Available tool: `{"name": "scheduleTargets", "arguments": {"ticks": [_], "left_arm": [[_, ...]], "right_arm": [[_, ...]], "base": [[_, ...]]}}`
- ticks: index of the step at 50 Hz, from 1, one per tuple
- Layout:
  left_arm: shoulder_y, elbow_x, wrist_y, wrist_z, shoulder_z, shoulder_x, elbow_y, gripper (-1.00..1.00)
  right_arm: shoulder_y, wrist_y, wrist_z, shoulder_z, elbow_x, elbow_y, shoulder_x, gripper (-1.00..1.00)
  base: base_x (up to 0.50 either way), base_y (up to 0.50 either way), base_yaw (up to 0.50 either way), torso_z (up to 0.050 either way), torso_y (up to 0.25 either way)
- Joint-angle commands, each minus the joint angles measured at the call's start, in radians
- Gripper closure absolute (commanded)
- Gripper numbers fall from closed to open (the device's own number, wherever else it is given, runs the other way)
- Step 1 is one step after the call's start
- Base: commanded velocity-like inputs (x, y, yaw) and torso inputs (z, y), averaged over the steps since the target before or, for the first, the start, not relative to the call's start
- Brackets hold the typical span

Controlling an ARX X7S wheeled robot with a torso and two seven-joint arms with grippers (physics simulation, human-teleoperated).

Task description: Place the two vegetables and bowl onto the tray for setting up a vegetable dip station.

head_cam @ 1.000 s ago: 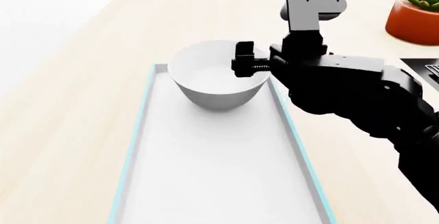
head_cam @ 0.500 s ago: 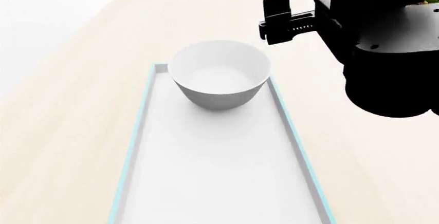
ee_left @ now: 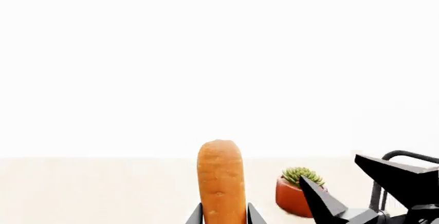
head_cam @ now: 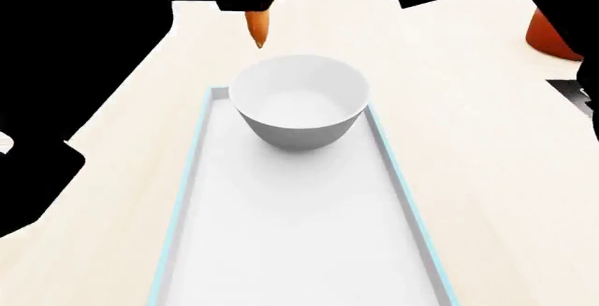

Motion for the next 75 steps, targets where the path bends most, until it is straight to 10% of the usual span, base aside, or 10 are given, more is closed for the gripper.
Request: {"name": "scheduleTargets", "arguments": {"ticks": [1,39,58,75], "left_arm": [[0.102,-0.001,0.037,-0.028,0.049,0.073,0.064,1.0],[0.199,0.004,-0.007,-0.079,0.139,0.109,0.164,1.0],[-0.222,-0.203,-0.557,0.323,0.095,-0.053,-0.097,1.0],[-0.219,-0.042,-0.777,0.696,0.071,-0.033,-0.164,1.0]], "right_arm": [[0.073,0.018,0.038,0.006,0.051,-0.021,-0.012,-1.0],[0.069,0.008,0.032,-0.013,0.046,-0.02,0.007,-1.0],[0.052,-0.002,0.024,-0.027,0.033,-0.019,0.011,-1.0],[0.054,-0.007,0.019,-0.027,0.034,-0.019,0.028,-1.0]], "base": [[0.0,0.0,0.0,0.0,0.0],[0.0,0.0,0.0,0.0,0.0],[0.0,0.0,0.0,0.0,0.0],[0.0,0.0,0.0,0.0,0.0]]}}
